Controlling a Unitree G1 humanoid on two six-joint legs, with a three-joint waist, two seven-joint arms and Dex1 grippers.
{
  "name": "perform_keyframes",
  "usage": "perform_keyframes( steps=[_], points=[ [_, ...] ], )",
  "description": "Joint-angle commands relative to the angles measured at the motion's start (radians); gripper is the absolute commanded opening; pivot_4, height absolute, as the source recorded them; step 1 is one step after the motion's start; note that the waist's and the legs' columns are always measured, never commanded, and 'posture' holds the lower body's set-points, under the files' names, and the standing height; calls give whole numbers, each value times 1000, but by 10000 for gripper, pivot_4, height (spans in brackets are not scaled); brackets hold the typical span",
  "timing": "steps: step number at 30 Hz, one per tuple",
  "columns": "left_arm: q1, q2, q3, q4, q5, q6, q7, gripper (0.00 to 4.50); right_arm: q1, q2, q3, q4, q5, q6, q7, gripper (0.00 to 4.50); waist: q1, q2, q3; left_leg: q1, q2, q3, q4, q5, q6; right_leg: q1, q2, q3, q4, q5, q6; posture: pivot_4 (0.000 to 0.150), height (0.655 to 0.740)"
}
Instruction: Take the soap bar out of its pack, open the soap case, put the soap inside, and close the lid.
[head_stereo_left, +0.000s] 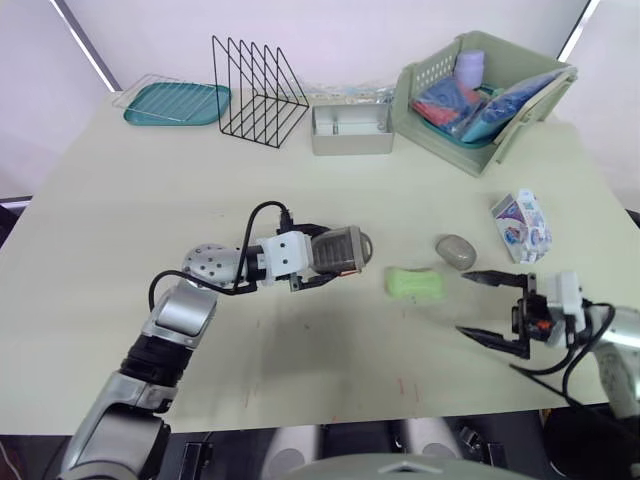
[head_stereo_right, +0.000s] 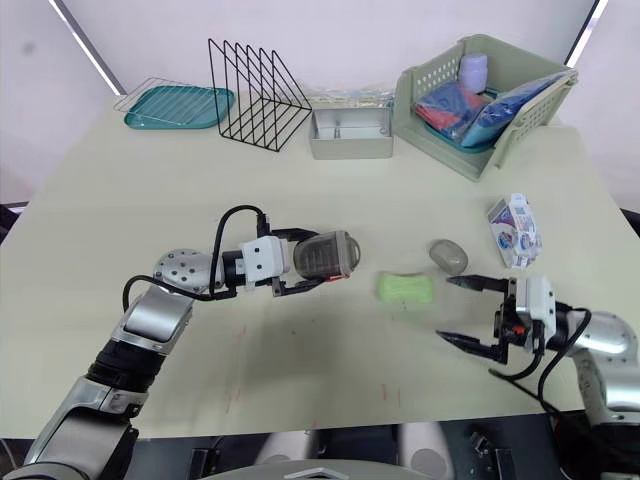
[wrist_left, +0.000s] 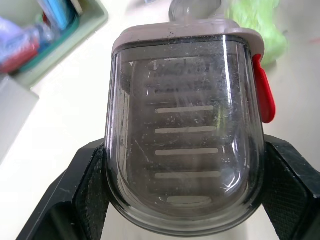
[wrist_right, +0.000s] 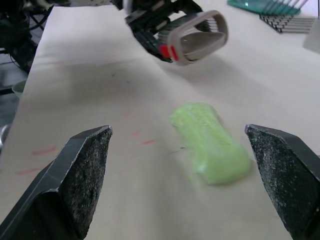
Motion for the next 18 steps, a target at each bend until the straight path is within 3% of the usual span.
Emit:
perform_keyframes(
  steps=[1, 11, 18],
  points=[
    [-48, 21, 1, -21, -45, 79, -68, 34745, 25, 20, -2, -1, 12, -92, 32, 44746, 0, 0, 0, 0, 0, 0, 0, 0, 0, 0, 0, 0, 0, 0, 0, 1500, 7400],
    [-153, 61, -116, -59, 23, 243, -202, 34745, 57, 54, 19, -33, 43, -122, 18, 44746, -3, 0, 0, 0, 0, 0, 0, 0, 0, 0, 1, 0, 1, 0, 0, 1500, 7400],
    [-245, 42, -182, -63, 89, 355, -222, 34745, 125, 58, 21, -49, 54, -121, 16, 44746, 1, 0, 0, 0, 0, 0, 1, 0, 0, 0, 1, 0, 1, 0, 0, 1500, 7400]
  ],
)
